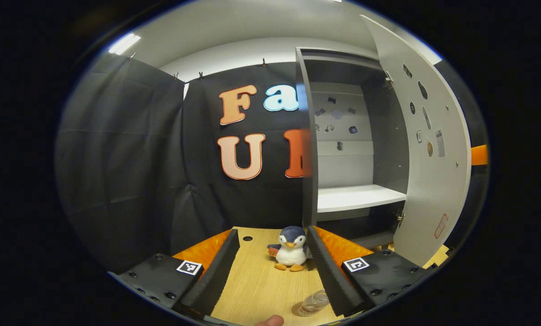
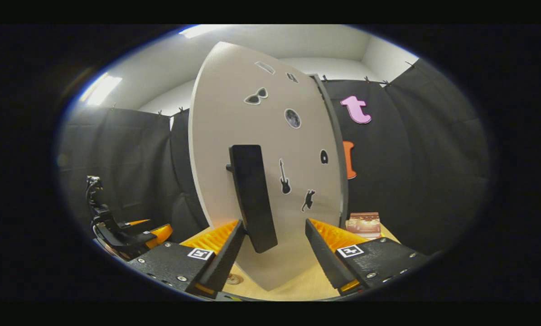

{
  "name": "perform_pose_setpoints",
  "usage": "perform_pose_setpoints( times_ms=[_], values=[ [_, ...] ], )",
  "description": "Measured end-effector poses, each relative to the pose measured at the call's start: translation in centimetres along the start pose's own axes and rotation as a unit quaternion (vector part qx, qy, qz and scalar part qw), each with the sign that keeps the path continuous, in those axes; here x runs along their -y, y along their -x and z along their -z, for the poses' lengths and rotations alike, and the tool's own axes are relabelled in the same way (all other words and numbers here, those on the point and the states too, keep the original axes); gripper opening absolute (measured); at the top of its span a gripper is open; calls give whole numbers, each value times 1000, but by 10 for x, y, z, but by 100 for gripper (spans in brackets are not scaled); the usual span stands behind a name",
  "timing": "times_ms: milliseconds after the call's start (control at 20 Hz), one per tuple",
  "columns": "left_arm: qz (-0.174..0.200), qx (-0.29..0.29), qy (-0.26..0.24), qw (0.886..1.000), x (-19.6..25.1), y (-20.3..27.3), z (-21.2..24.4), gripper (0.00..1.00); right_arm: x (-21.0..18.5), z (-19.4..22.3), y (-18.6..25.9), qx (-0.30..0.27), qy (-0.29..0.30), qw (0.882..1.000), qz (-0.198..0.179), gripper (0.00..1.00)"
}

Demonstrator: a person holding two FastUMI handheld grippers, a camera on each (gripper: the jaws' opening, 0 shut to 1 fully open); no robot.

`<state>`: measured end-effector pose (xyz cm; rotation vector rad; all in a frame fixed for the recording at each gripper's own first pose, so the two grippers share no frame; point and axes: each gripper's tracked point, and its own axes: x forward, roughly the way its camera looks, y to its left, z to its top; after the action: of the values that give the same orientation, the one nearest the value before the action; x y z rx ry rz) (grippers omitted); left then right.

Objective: Open the cabinet door with the right hand, grasp the bottle in the cabinet with the left hand and place it on the coaster, then close the cabinet door with the right hand.

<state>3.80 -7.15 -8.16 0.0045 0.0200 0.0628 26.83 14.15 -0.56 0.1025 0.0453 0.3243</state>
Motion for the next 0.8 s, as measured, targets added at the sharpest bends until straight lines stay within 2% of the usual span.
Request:
perform_pose_setpoints(
  times_ms=[100,150,200,250,350,450,500,600,800],
  values=[
    [-3,0,3,1000,-7,-6,0,98,-13,3,-15,-2,2,1000,-10,84],
    [-3,-2,3,1000,-9,-8,1,100,-19,4,-25,-2,5,1000,-14,92],
    [-5,-2,3,1000,-12,-10,1,100,-24,4,-34,-1,6,1000,-18,84],
    [-5,-2,2,1000,-15,-15,1,98,-31,5,-44,-1,8,1000,-22,92],
    [-5,-3,3,1000,-20,-21,2,94,-29,4,-51,0,12,1000,-21,86],
    [-7,-4,5,1000,-26,-26,4,100,-34,5,-61,4,15,1000,-27,88],
    [-8,-4,6,1000,-29,-28,4,98,-36,6,-69,7,21,999,-29,90],
    [-9,-6,5,1000,-34,-35,7,100,-42,6,-80,12,30,999,-33,94],
    [-13,-14,12,1000,-47,-51,14,100,-52,4,-95,12,40,999,-31,95]
  ],
)
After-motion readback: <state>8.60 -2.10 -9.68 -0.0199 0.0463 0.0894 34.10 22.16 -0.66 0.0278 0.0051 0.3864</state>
